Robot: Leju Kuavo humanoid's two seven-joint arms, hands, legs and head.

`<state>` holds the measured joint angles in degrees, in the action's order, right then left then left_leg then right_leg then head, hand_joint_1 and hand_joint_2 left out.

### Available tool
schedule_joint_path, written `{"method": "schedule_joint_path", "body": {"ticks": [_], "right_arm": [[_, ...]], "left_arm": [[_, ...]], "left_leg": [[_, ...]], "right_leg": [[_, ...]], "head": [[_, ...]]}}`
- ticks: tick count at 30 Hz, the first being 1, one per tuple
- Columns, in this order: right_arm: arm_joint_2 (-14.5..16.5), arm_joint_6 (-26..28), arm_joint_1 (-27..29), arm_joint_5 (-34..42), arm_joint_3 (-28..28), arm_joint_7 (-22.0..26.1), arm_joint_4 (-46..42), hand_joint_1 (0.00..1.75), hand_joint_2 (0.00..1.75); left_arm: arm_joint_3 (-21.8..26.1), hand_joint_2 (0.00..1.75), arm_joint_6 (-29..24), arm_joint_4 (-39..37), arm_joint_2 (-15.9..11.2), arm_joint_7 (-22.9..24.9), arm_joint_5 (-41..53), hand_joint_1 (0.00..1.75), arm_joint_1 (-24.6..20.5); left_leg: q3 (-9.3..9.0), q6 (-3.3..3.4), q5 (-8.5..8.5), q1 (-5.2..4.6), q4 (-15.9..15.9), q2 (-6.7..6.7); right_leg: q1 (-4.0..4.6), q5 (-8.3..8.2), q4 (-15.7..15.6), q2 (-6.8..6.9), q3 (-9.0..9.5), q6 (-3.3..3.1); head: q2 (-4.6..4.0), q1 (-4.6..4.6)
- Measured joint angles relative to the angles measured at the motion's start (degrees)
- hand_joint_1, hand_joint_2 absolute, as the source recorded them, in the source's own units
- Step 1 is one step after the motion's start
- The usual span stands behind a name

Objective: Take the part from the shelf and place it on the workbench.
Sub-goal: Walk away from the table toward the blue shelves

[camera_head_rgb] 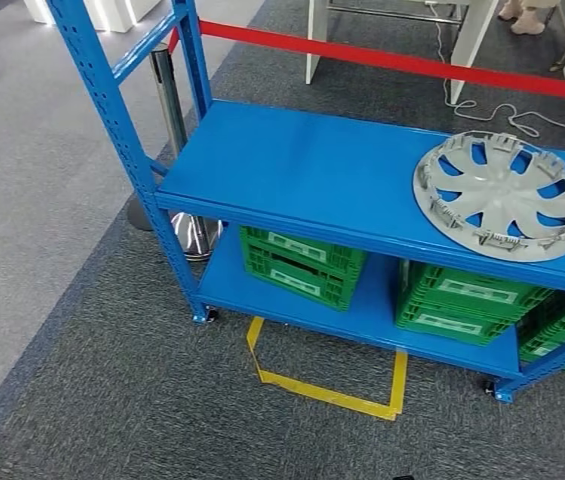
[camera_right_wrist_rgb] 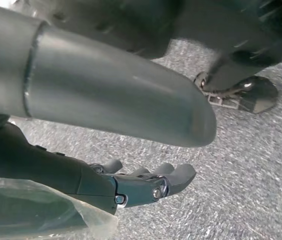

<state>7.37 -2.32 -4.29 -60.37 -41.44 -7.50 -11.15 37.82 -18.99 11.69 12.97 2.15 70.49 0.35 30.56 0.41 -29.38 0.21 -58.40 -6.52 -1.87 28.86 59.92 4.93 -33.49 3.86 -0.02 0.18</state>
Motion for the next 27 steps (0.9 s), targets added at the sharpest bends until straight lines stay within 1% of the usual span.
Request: {"method": "schedule_joint_path", "body": {"ticks": [1,2,3,4,5,6,7,8,9,10,11,13,14,15,17,18,19,23,27], "right_arm": [[0.1,-0.1,-0.1,0.0,0.0,-0.1,0.0,0.00,0.00],[0.1,-0.2,-0.1,0.0,-0.1,-0.3,0.0,0.00,0.00],[0.1,-0.2,-0.1,0.0,-0.2,-0.4,0.0,0.00,0.00],[0.1,-0.2,0.0,0.1,-0.4,-0.5,0.0,0.00,0.00],[0.1,-0.1,0.0,0.1,-0.5,-0.6,0.0,0.00,0.00],[0.1,-0.1,-0.1,0.1,-0.5,-0.6,0.0,0.00,0.00],[0.1,-0.1,-0.2,0.1,-0.6,-0.7,0.0,0.00,0.00],[0.1,-0.1,-0.4,0.2,-0.6,-0.8,0.0,0.00,0.00],[0.1,-0.1,-0.4,0.2,-0.7,-0.9,0.0,0.00,0.00],[0.1,0.0,-0.4,0.4,-0.8,-1.1,0.0,0.00,0.00],[0.1,0.0,-0.3,0.5,-0.9,-1.2,0.0,0.00,0.00],[0.1,0.0,-0.2,0.8,-1.1,-1.4,0.0,0.00,0.00],[0.1,0.0,-0.3,0.9,-1.2,-1.4,0.0,0.00,0.44],[0.1,0.0,-0.3,1.0,-1.4,-1.5,0.0,0.00,0.87],[0.0,0.1,-0.3,1.5,-1.7,-1.5,0.0,0.00,1.75],[0.0,0.1,-0.2,1.8,-2.0,-1.5,0.0,0.00,1.75],[0.0,0.1,-0.2,2.1,-2.3,-1.5,0.0,0.00,1.75],[0.0,0.3,-0.2,2.1,-3.1,-2.4,0.0,0.00,1.75],[0.0,0.4,-0.2,1.4,-3.3,-3.7,0.0,0.00,1.75]], "left_arm": [[0.1,0.00,0.0,0.0,-0.1,0.0,0.0,0.00,-0.1],[0.3,0.00,0.0,0.0,-0.2,0.0,0.0,0.00,-0.2],[0.4,0.00,0.0,0.0,-0.3,0.1,0.0,0.00,-0.3],[0.5,0.00,0.0,0.0,-0.3,0.1,-0.1,0.00,-0.4],[0.7,0.00,0.0,0.0,-0.4,0.1,-0.1,0.00,-0.4],[0.8,0.00,0.0,0.0,-0.4,0.1,-0.1,0.00,-0.4],[0.9,0.00,0.0,0.0,-0.4,0.2,-0.1,0.00,-0.3],[0.9,0.00,0.0,0.0,-0.4,0.2,-0.1,0.00,-0.2],[1.0,0.00,0.0,0.0,-0.4,0.3,-0.1,0.00,-0.1],[1.1,0.00,0.0,0.0,-0.4,0.3,-0.1,0.00,0.0],[1.1,0.00,0.0,0.0,-0.4,0.3,-0.1,0.00,0.0],[1.3,0.00,0.1,0.0,-0.5,0.3,0.0,0.00,0.0],[1.3,0.00,0.2,0.0,-0.5,0.3,0.0,0.00,-0.1],[1.3,0.44,0.2,0.0,-0.4,0.3,0.0,0.00,-0.2],[1.3,1.31,0.3,0.0,-0.4,0.3,0.1,0.00,-0.3],[1.3,1.75,0.3,0.0,-0.4,0.2,0.1,0.00,-0.2],[1.4,1.75,0.3,0.0,-0.4,0.1,0.1,0.00,-0.2],[1.6,1.75,0.2,0.0,-0.4,0.2,0.0,0.00,-0.3],[1.9,1.75,0.8,0.0,-0.5,1.9,0.9,0.00,-0.4]], "left_leg": [[-0.09,-0.35,-0.17,-0.16,-0.2,-0.39],[-0.19,-0.61,-0.28,-0.20,-0.4,-0.81],[-0.32,-0.90,-0.39,-0.06,-0.4,-0.86],[-0.29,-1.18,-0.92,0.16,-0.9,-0.07],[0.21,-1.43,-2.12,0.35,-2.3,1.26],[1.14,-1.65,-3.80,0.49,-4.7,2.90],[2.44,-1.72,-5.68,0.55,-7.9,4.40],[4.08,-1.72,-7.41,0.55,-11.7,5.24],[5.33,-1.68,-8.23,0.55,-14.4,5.61],[5.90,-1.57,-8.02,0.54,-15.6,5.78],[5.58,-1.41,-6.73,0.54,-14.7,5.88],[2.59,-1.00,-2.56,0.55,-7.7,6.04],[1.16,-0.84,-1.25,0.50,-4.2,6.25],[0.29,-0.83,-0.58,0.51,-1.9,6.44],[0.02,-1.09,-0.62,0.48,-0.5,6.68],[0.05,-1.19,-0.50,0.49,-0.4,6.68],[0.07,-1.17,-0.47,0.44,-0.4,6.68],[0.19,-0.66,-0.34,0.34,-0.4,6.68],[0.28,-0.46,-0.31,0.29,-0.5,6.67]], "right_leg": [[0.11,0.32,-0.1,0.23,0.12,-0.62],[0.03,0.19,-0.1,-0.30,0.16,-1.26],[0.05,0.14,0.0,-0.87,0.07,-1.74],[0.03,0.06,0.0,-1.29,0.01,-2.08],[0.00,-0.03,0.0,-1.78,-0.06,-2.41],[-0.01,-0.11,0.0,-2.22,-0.12,-2.71],[0.03,-0.15,0.0,-2.65,-0.21,-2.93],[0.10,-0.19,0.0,-3.17,-0.30,-3.13],[0.18,-0.22,0.0,-3.68,-0.34,-3.24],[0.24,-0.23,0.0,-4.15,-0.35,-3.30],[0.28,-0.25,0.0,-4.61,-0.32,-3.31],[0.27,-0.31,0.0,-5.26,-0.20,-3.18],[0.35,-0.38,0.0,-5.51,-0.26,-2.97],[0.47,-0.40,0.1,-5.66,-0.37,-2.75],[0.71,-0.49,0.1,-5.80,-0.63,-3.07],[0.71,-0.57,-0.1,-5.78,-0.62,-3.31],[0.67,-0.72,-0.3,-5.78,-0.53,-3.50],[0.60,-1.30,-1.1,-5.82,-0.23,-2.66],[0.56,-1.53,-1.4,-5.83,-0.16,-2.16]], "head": [[0.00,0.13],[0.00,0.30],[0.00,0.49],[0.00,0.55],[0.00,0.60],[0.00,0.72],[0.00,0.80],[0.00,0.90],[0.00,0.96],[0.00,0.98],[0.00,0.99],[0.00,1.01],[0.00,1.02],[0.00,1.01],[0.00,0.98],[0.00,0.95],[0.00,0.96],[0.00,0.95],[0.00,0.96]]}}
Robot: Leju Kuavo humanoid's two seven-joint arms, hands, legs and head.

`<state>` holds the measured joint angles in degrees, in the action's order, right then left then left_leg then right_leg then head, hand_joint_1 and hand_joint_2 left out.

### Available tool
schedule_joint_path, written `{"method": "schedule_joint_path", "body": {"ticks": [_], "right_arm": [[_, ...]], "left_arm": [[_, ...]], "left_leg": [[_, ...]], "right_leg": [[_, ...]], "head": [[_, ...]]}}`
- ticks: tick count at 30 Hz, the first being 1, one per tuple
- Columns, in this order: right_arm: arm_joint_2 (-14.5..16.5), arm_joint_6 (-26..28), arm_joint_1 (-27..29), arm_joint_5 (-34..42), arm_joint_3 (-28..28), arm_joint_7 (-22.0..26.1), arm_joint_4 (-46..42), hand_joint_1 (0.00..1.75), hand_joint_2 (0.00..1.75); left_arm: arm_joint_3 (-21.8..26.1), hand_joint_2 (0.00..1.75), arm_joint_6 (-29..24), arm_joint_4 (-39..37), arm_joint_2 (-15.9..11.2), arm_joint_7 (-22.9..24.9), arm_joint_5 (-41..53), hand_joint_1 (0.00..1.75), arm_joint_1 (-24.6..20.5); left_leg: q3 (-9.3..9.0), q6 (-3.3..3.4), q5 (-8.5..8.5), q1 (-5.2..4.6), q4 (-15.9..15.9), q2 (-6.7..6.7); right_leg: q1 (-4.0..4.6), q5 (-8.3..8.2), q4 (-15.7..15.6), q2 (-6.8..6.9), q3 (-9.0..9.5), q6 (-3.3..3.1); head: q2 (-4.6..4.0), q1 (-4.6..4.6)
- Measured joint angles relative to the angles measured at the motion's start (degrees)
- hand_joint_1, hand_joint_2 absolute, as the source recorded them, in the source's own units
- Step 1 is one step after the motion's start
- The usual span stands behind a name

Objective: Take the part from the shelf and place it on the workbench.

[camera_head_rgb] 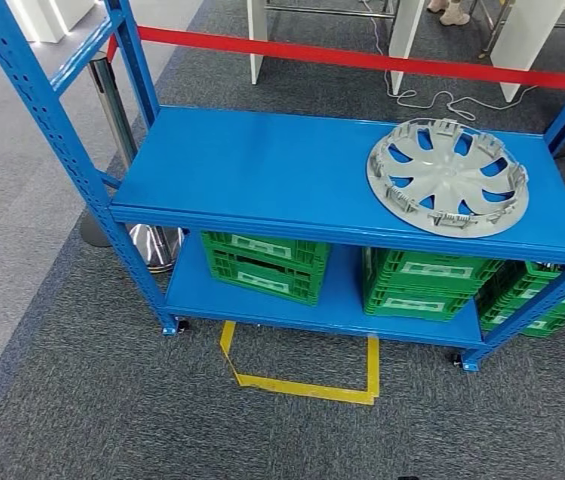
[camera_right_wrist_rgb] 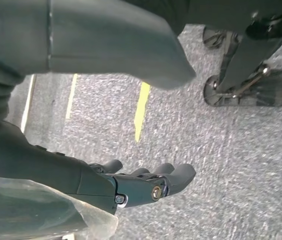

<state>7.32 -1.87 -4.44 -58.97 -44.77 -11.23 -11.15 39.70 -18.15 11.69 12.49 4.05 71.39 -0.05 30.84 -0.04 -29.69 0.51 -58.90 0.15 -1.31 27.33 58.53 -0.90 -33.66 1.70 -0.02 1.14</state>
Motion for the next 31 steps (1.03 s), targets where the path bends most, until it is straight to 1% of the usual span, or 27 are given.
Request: {"method": "schedule_joint_path", "body": {"ticks": [2,6,7,11,13,15,17,19,21,24,27,31], "right_arm": [[0.0,-0.3,0.0,-0.6,0.0,0.1,0.0,0.00,1.75],[0.0,-0.9,0.0,-2.0,0.0,1.7,0.0,0.00,1.75],[0.0,-0.9,0.1,-2.5,0.1,2.1,0.0,0.00,1.75],[0.0,-0.8,0.2,-3.9,0.6,3.2,0.0,0.00,0.00],[0.0,-0.7,0.2,-4.2,0.9,3.4,0.0,0.00,0.00],[0.0,-0.6,0.2,-4.7,1.2,3.6,0.0,0.00,0.00],[0.0,-0.3,0.2,-5.5,1.6,3.6,0.0,0.00,0.87],[0.0,0.0,0.1,-6.6,2.1,3.2,0.0,0.00,0.87],[0.0,0.2,0.0,-8.6,3.0,1.6,0.0,0.00,0.00],[0.2,0.2,-0.3,-11.9,5.1,-1.9,0.0,0.00,0.00],[0.3,0.2,-0.6,-13.5,6.8,-3.8,0.0,0.00,0.00],[0.5,-0.1,-0.9,-14.4,8.1,-4.4,0.0,0.00,0.00]], "left_arm": [[0.2,1.75,-0.9,0.0,0.0,-0.3,-0.4,0.00,0.0],[1.6,0.00,-3.8,0.0,0.0,-3.1,-2.4,0.00,-0.1],[1.9,0.00,-3.7,0.0,0.0,-3.4,-2.6,0.00,-0.2],[3.3,0.00,-1.6,0.0,0.1,-3.9,-4.3,0.00,-0.2],[4.3,0.00,-0.8,0.0,0.1,-4.2,-6.1,0.00,-0.2],[6.2,0.00,0.9,0.0,0.2,-5.4,-10.5,0.00,-0.4],[9.3,0.00,2.7,0.0,0.4,-7.1,-15.5,0.00,-0.7],[12.4,0.00,3.7,0.1,0.5,-8.2,-18.2,0.00,-1.2],[14.6,0.00,4.1,0.1,0.5,-8.1,-18.7,0.00,-1.6],[16.2,0.00,4.3,0.1,0.4,-4.8,-17.6,0.00,-2.4],[16.6,0.00,4.3,0.1,0.3,-0.7,-15.7,0.00,-2.9],[16.4,1.75,3.9,0.1,0.0,1.8,-12.2,0.00,-2.9]], "left_leg": [[0.04,0.05,-0.01,-0.02,0.0,0.00],[0.06,0.07,-0.02,-0.05,0.0,0.00],[0.06,0.07,-0.01,-0.05,0.0,0.00],[0.06,0.06,0.02,0.07,0.0,0.00],[0.06,0.04,0.03,0.11,0.0,0.00],[0.06,0.02,0.04,0.12,0.0,0.00],[0.06,0.01,0.05,0.13,0.0,0.00],[0.07,0.01,0.05,0.13,0.0,0.00],[0.07,0.01,0.05,0.13,0.0,0.00],[0.07,0.02,0.05,0.12,0.0,0.00],[0.07,0.02,0.06,0.12,0.0,0.00],[0.07,0.02,0.05,0.12,0.0,0.00]], "right_leg": [[-0.01,0.00,0.0,0.00,-0.02,0.15],[-0.01,0.04,0.0,0.01,-0.04,0.33],[-0.01,0.04,0.0,0.01,-0.06,0.36],[0.10,0.04,0.0,0.02,-0.10,0.37],[0.14,0.05,0.0,0.02,-0.11,0.36],[0.15,0.05,0.0,0.02,-0.11,0.36],[0.15,0.05,0.0,0.01,-0.11,0.36],[0.15,0.05,0.0,0.01,-0.11,0.36],[0.15,0.05,0.0,0.02,-0.10,0.36],[0.14,0.04,0.0,0.01,-0.10,0.36],[0.14,0.04,0.0,0.01,-0.09,0.36],[0.14,0.04,0.0,0.01,-0.10,0.36]], "head": [[0.00,0.01],[0.00,0.03],[0.00,0.03],[0.00,0.03],[0.00,0.03],[0.00,0.04],[0.00,0.03],[0.00,0.02],[0.00,0.02],[0.00,0.02],[0.00,0.02],[0.00,0.02]]}}
